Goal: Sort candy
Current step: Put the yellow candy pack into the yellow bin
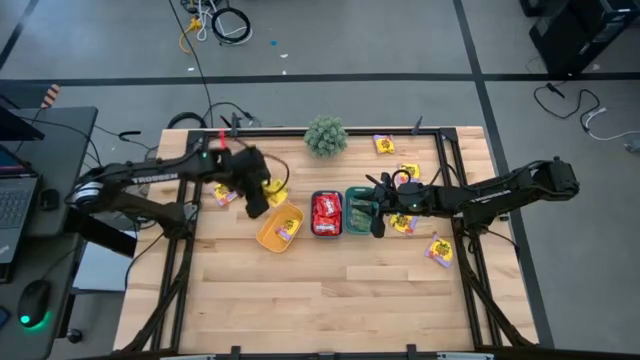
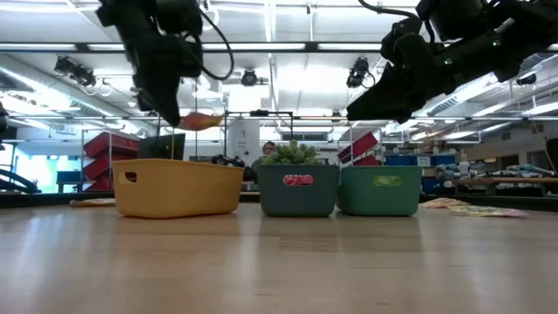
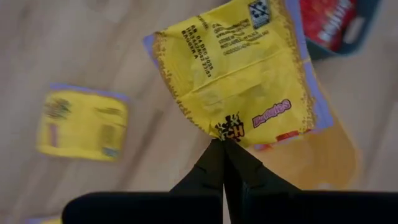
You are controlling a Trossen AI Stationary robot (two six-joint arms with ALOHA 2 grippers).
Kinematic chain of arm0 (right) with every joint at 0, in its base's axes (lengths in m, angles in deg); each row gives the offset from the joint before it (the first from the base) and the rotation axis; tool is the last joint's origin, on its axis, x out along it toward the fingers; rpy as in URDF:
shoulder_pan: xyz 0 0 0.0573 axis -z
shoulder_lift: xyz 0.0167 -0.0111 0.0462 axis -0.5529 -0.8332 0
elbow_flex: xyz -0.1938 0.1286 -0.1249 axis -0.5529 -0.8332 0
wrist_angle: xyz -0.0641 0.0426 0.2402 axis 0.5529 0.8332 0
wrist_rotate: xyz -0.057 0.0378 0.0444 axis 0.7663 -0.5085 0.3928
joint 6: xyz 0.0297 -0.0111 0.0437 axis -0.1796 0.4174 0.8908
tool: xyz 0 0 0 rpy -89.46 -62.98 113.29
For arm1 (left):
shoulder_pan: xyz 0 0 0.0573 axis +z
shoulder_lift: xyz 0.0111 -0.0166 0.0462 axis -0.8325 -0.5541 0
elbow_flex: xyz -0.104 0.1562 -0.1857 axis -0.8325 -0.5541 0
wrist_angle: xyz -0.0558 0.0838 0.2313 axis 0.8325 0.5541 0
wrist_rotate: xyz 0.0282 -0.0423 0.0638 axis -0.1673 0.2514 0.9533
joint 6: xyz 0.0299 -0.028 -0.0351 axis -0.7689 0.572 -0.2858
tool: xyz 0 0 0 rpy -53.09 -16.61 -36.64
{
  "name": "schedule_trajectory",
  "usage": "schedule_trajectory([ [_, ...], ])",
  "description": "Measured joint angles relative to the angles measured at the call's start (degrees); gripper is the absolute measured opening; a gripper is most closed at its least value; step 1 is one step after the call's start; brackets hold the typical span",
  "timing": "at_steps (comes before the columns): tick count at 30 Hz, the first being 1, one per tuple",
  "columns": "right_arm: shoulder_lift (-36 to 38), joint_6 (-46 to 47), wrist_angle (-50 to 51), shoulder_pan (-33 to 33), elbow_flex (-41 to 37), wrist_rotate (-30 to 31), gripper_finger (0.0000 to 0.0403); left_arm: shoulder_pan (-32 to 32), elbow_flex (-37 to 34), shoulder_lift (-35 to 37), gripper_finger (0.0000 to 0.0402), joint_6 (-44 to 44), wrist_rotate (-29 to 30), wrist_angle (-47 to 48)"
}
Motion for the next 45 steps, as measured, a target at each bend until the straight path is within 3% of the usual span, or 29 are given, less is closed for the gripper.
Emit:
schedule_trajectory([
  [10,0.00,-0.01,0.00,0.00,0.00,0.00,0.0125,-16.33,-5.25,2.30,0.0000,15.61,3.04,-4.37],
  [15,0.00,0.00,-0.05,0.00,0.00,0.00,0.0124,-20.41,-7.99,1.96,0.0000,23.20,5.70,-7.87],
  [23,0.00,0.66,-0.05,0.00,0.00,0.00,0.0124,-21.38,-11.74,-0.60,0.0000,28.56,7.17,-12.27],
  [33,0.00,0.88,0.15,0.00,0.00,0.00,0.0125,-21.38,-13.41,-6.40,0.0004,27.47,7.14,-17.21],
  [45,0.00,0.90,0.27,0.00,0.00,0.00,0.0128,-21.38,-11.79,-7.44,0.0109,23.98,5.58,-17.20],
])
